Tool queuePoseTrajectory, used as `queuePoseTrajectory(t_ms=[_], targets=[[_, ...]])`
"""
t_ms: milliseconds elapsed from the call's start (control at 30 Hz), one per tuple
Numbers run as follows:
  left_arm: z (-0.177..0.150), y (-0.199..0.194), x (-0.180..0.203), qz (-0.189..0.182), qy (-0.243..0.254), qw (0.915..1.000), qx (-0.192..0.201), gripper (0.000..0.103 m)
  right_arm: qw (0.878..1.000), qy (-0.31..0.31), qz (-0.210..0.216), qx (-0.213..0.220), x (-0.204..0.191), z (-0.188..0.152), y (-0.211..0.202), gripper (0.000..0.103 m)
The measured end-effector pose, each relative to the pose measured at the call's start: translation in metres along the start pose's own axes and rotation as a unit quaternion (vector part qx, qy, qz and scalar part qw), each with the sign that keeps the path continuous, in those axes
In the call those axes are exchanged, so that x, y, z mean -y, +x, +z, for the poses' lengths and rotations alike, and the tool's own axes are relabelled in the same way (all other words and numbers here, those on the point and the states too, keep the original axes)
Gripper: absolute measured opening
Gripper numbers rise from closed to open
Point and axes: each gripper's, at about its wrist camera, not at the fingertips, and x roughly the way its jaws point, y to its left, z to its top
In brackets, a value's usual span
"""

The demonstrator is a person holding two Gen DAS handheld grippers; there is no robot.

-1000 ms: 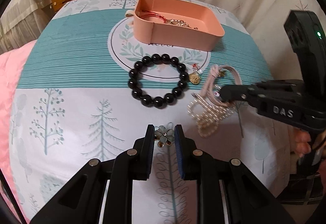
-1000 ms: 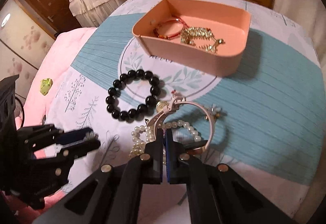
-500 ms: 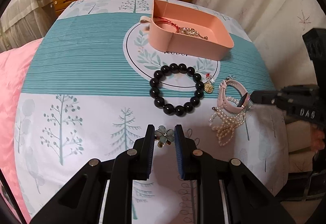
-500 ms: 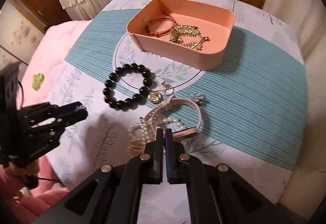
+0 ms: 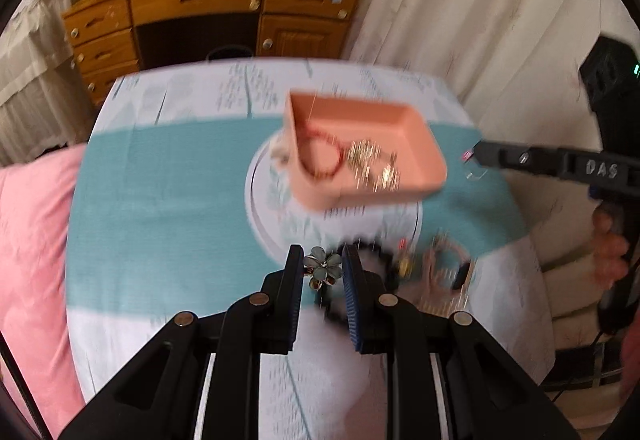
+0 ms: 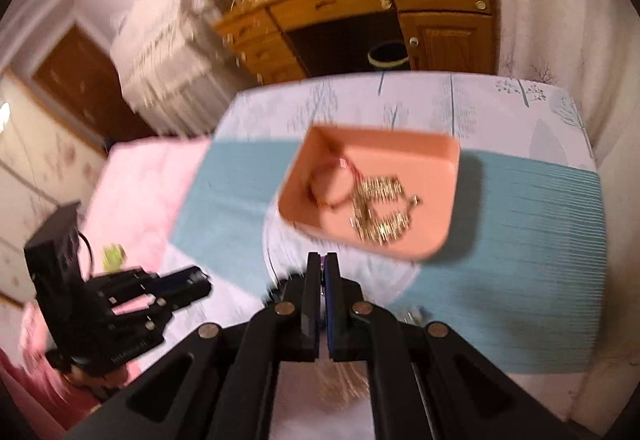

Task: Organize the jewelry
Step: 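Carry the flower brooch into the pink tray and open the left tool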

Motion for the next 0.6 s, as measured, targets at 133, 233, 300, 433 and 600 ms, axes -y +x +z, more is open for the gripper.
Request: queuePoseTrajectory(t_ms=[133,233,300,433,600], targets=[[0.033,0.015,0.0,-0.024,0.012,0.9992,0.029,0.018,0.998,0.049,0.026,0.036,0.016,0.012,0.011,0.002],[0.052,0.028,0.007,-0.033,0.033,0.9978,0.047,0.018,0.995,0.076,0.033,0.062,0.025,0.016,0.019,0.002],[0.062,0.036,0.014,-0.039,0.048,0.9963,0.058,0.018,0.993,0.091,0.037,0.073,0.032,0.02,0.023,0.002],[0.074,0.049,0.026,-0.038,0.057,0.9961,0.056,0.032,0.991,0.106,0.01,0.075,0.039,0.021,0.029,0.006],[0.073,0.048,0.033,-0.028,0.07,0.9956,0.057,0.084,0.991,0.117,-0.004,0.059,0.047,0.015,0.028,0.032]])
